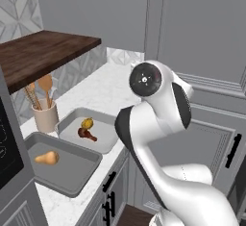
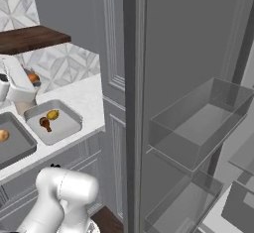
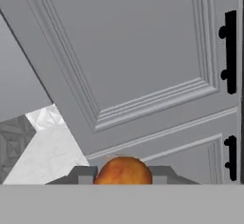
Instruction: Place one squash and one chicken drumstick in each tupperware on the nearby counter, to pack two identical lunches.
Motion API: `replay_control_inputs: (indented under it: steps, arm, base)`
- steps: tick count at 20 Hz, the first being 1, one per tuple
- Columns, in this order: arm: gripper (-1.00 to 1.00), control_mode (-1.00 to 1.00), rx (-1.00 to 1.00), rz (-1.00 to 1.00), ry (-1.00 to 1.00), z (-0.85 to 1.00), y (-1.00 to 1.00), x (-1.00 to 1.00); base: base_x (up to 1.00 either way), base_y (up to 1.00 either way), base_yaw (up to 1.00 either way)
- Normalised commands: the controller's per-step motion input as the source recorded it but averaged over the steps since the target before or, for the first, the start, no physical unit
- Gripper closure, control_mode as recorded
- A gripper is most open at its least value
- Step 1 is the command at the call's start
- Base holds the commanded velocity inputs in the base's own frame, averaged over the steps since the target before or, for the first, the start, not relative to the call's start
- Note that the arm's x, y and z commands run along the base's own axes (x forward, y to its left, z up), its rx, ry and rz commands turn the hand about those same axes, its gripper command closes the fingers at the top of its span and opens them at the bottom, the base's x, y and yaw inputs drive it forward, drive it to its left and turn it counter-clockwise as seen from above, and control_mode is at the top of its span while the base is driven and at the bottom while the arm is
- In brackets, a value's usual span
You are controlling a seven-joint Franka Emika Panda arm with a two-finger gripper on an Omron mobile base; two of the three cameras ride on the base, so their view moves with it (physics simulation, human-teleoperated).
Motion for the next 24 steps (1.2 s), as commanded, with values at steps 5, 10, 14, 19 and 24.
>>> replay_control_inputs:
  steps: [5,10,14,19,24]
  arm:
    - [1.0,-1.0,0.0,0.18,0.19,-0.55,0.36,0.17]
    - [1.0,-1.0,0.05,0.48,0.21,-0.72,0.61,0.05]
    - [1.0,-1.0,0.12,0.63,0.19,-0.92,0.8,0.27]
    - [1.0,-1.0,0.21,0.52,0.28,-0.82,0.89,0.59]
    - [1.0,-1.0,0.18,0.24,0.35,-0.79,0.99,0.63]
  base:
    - [0.0,0.0,0.0]
    - [0.0,0.0,0.0]
    - [0.0,0.0,0.0]
    - [0.0,0.0,0.0]
    - [0.0,0.0,0.0]
